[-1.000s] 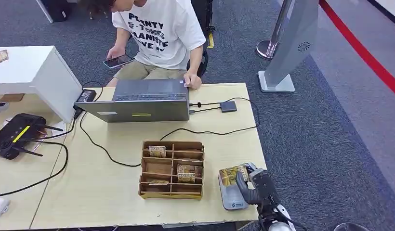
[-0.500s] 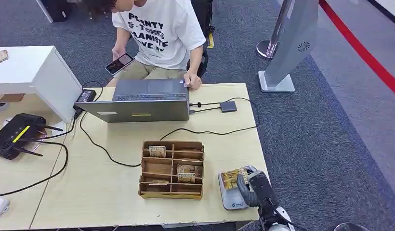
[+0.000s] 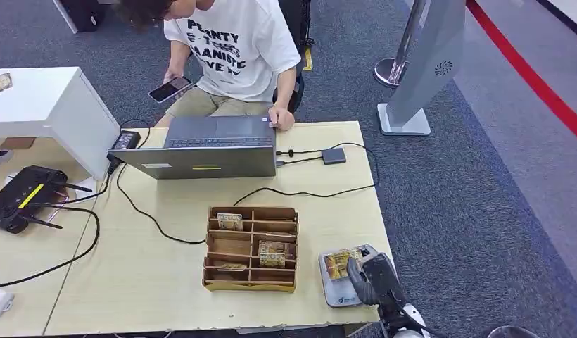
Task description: Pass the card to the sensor for recognition and then transmit it.
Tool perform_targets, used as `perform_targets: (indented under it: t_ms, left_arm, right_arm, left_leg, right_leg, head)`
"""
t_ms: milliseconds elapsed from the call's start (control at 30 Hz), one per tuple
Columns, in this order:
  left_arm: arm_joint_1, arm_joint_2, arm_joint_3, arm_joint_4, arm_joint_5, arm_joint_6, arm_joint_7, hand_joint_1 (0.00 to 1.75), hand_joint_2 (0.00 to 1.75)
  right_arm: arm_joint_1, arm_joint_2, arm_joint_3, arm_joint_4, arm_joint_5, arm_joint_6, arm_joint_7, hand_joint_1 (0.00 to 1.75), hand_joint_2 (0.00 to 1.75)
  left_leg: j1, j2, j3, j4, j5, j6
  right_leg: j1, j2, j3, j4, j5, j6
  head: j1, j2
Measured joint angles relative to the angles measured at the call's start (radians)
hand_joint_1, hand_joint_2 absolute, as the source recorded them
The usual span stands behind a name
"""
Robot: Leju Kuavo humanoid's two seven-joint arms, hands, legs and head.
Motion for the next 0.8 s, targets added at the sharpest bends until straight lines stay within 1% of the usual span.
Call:
perform_targets:
  t_ms: [367,600,800]
  left_arm:
    - [0.000,0.000,0.002,0.000,-0.012,0.002,0.000,0.00,0.00]
    - [0.000,0.000,0.002,0.000,-0.013,0.003,0.000,0.00,0.00]
    - [0.000,0.000,0.003,0.000,-0.016,0.003,0.000,0.00,0.00]
  right_arm:
    - [0.001,-0.001,0.002,0.029,0.065,-0.023,0.024,1.75,1.75]
    - [0.001,-0.002,0.003,0.041,0.076,-0.024,0.027,1.75,1.75]
    - [0.000,-0.006,0.007,0.048,0.101,-0.031,0.042,1.75,1.75]
  left_leg:
    - [0.000,0.000,0.000,0.000,0.000,0.000]
    - [0.000,0.000,0.000,0.000,0.000,0.000]
    - [0.000,0.000,0.000,0.000,0.000,0.000]
  right_leg:
    - [0.000,0.000,0.000,0.000,0.000,0.000]
    - [0.000,0.000,0.000,0.000,0.000,0.000]
    - [0.000,0.000,0.000,0.000,0.000,0.000]
  head:
    - [0.000,0.000]
    - [0.000,0.000]
    - [0.000,0.000]
